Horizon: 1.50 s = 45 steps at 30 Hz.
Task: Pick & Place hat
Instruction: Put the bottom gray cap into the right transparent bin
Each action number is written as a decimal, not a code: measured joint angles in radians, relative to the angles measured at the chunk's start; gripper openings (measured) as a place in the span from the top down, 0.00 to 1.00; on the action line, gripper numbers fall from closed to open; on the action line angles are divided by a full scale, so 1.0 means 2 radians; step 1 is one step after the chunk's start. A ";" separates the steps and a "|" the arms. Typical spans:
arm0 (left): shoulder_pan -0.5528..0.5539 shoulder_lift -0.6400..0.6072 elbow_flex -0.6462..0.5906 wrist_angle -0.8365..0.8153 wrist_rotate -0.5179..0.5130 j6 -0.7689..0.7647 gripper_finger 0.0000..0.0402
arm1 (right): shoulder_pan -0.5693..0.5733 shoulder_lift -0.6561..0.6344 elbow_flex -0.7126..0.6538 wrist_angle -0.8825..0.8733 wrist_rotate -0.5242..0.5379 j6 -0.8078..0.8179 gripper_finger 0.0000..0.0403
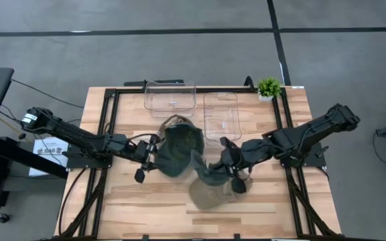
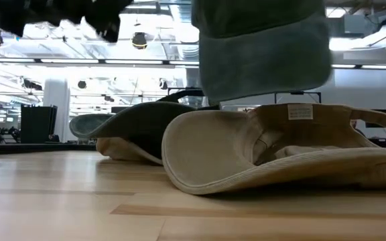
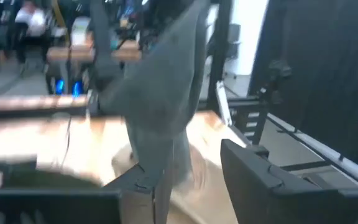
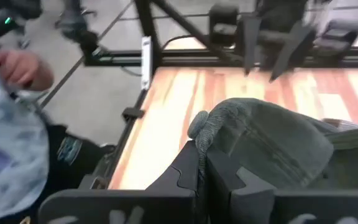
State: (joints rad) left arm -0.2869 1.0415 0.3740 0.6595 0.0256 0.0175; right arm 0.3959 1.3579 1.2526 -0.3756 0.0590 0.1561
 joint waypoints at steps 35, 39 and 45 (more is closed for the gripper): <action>0.035 0.252 0.286 -0.079 0.106 0.015 0.49 | -0.019 0.007 0.000 -0.030 -0.084 -0.064 1.00; 0.035 0.262 0.296 -0.079 0.106 0.015 0.49 | -0.020 0.007 0.000 -0.033 -0.084 -0.065 1.00; 0.035 0.264 0.299 -0.080 0.106 0.015 0.49 | -0.025 0.007 0.000 -0.029 -0.082 -0.065 1.00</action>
State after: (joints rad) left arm -0.2169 1.5696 0.9726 0.5000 0.2370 0.0469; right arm 0.3463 1.3724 1.2530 -0.4332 -0.1056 0.0259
